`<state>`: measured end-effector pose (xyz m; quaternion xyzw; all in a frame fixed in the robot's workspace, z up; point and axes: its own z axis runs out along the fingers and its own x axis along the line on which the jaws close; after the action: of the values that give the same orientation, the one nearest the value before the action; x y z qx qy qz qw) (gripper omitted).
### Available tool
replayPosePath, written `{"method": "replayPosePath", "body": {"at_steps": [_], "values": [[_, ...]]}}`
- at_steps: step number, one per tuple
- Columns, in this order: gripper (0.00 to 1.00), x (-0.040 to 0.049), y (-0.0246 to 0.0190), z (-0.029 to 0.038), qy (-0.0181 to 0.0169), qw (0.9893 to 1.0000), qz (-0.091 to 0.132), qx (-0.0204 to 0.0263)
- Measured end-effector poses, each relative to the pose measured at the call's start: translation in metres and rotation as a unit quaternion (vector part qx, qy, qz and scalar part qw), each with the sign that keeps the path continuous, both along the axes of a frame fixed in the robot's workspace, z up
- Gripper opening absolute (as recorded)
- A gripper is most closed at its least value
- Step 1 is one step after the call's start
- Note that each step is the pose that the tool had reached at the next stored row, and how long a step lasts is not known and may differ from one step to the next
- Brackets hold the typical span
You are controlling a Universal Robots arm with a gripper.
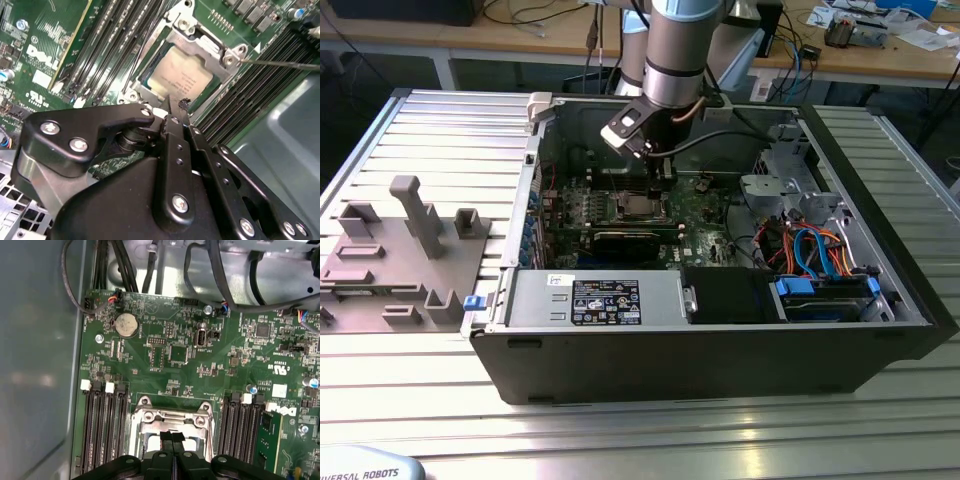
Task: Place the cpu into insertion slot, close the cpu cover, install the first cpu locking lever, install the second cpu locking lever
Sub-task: 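Close the cpu cover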
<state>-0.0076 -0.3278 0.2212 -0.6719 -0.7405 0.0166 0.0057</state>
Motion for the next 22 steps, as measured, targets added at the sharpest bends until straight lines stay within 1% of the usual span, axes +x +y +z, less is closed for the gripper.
{"method": "replayPosePath", "body": {"at_steps": [6,22], "values": [[0.11,-0.0034,0.0000,-0.0012,0.0000,1.0000,0.000,0.0000],[0.11,-0.0050,0.0000,-0.0066,0.0000,1.0000,0.000,0.0000]]}}
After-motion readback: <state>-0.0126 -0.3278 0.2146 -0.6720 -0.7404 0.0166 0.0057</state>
